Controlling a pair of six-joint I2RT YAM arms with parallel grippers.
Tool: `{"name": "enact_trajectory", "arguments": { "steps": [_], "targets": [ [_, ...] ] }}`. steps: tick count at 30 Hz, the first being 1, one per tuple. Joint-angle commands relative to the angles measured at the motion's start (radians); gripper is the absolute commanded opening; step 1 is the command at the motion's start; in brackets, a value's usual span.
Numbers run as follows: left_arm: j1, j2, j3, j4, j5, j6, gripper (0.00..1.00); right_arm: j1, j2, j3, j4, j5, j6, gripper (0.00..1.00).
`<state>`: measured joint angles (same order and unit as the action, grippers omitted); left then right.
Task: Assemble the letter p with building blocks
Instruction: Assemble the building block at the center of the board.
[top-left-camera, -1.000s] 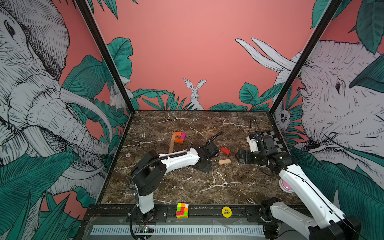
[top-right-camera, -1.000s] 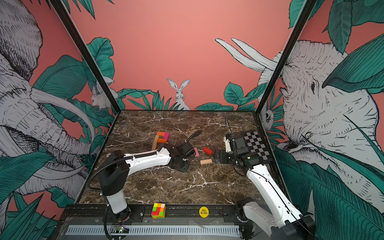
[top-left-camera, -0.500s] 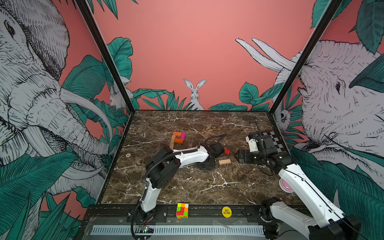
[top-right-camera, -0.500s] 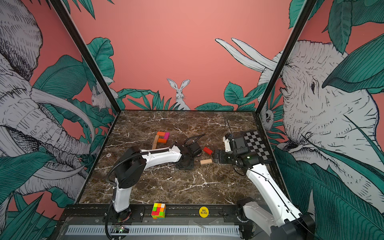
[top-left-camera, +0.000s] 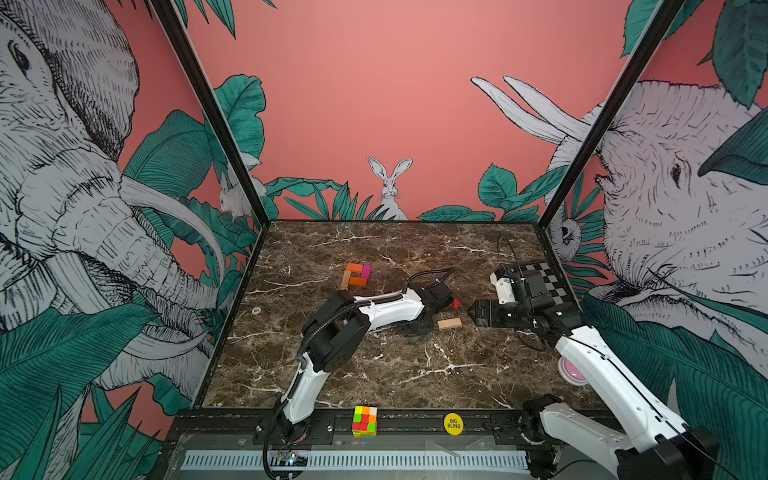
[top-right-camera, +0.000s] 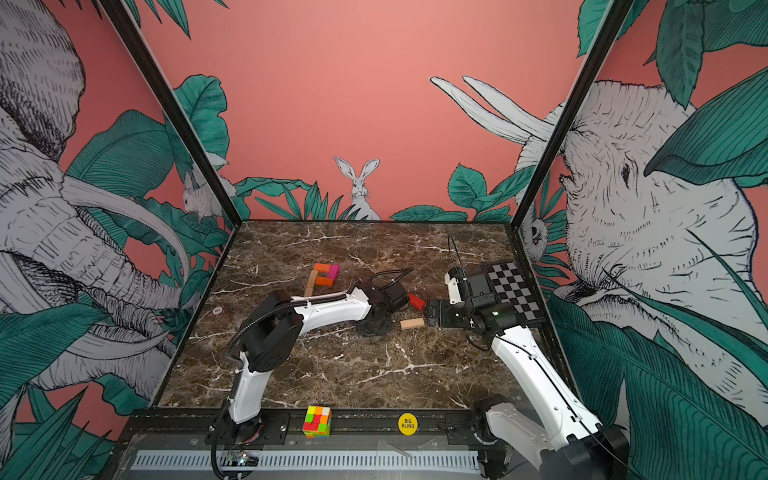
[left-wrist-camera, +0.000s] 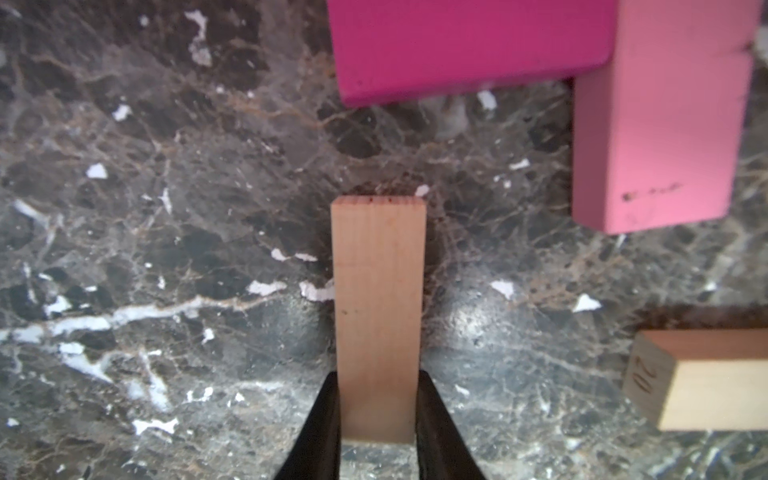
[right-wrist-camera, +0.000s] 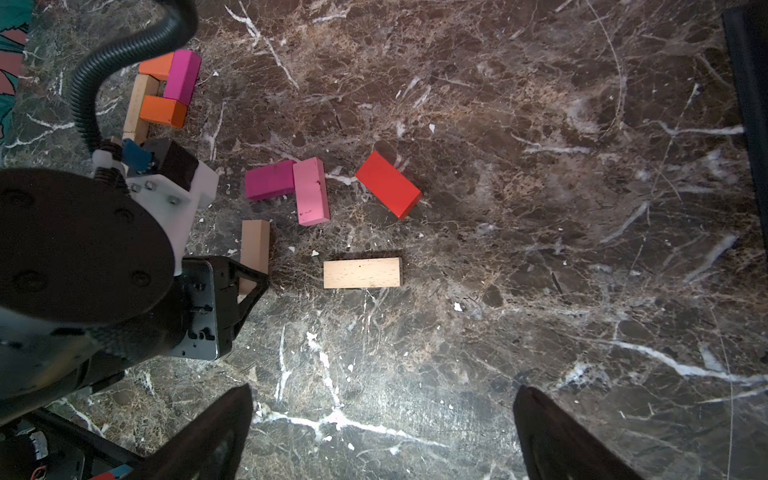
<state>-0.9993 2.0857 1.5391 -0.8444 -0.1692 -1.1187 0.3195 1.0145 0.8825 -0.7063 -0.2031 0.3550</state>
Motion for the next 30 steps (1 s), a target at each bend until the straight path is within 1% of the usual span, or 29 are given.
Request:
{"name": "enact_trajectory", "arguments": {
  "steps": [1,6,15,18,22,30],
  "targets": [
    [-0.007,0.006,0.030,-0.044,-0.004,-0.067,0.15,-0.007,-0.003,0.027,0.019,-0.014,-0.009,0.98],
    [-0.010,0.019,0.040,-0.041,0.002,-0.110,0.16,-0.007,0.014,0.036,0.009,-0.034,-0.024,0.98],
    [-0.012,0.035,0.066,-0.052,-0.005,-0.123,0.16,-0.006,0.029,0.032,0.019,-0.053,-0.024,0.99],
    [-0.012,0.030,0.067,-0.064,-0.028,-0.143,0.16,-0.007,0.033,0.030,0.017,-0.057,-0.024,0.99],
    [-0.012,0.038,0.069,-0.059,-0.026,-0.161,0.16,-0.007,0.036,0.030,0.011,-0.064,-0.023,0.99],
    [-0.010,0.053,0.076,-0.035,-0.024,-0.142,0.16,-0.007,0.031,0.033,-0.005,-0.069,-0.021,0.99]
  ]
}}
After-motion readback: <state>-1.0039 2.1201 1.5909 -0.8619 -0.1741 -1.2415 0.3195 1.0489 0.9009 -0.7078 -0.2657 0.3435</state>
